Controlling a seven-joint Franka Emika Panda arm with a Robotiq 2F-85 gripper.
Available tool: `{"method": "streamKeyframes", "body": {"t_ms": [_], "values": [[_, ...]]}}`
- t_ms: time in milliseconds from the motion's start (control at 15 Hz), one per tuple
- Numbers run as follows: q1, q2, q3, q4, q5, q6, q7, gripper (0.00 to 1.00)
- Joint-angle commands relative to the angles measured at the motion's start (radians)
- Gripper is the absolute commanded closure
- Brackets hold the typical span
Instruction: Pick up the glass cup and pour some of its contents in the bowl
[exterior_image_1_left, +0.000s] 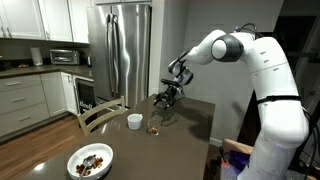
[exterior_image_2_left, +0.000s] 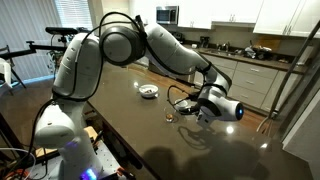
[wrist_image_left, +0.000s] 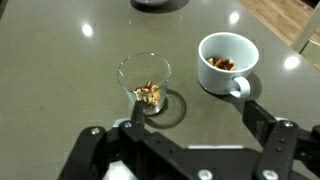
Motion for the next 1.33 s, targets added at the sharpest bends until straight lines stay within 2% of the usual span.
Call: {"method": "streamKeyframes", "body": {"t_ms": [0,333,1000,1267], "values": [[-0.052,0.06,-0.008,0.043,0.079,-0.109,0.067,0.0],[-0.037,0.063,-0.027,0.014,0.063,-0.089,0.027,0.0],[-0.015,0.107,-0.006,-0.029,0.101,-0.085,-0.027,0.0],[-0.038,0.116,0.005,-0.04,0.139,-0.123,-0.085,0.0]]}}
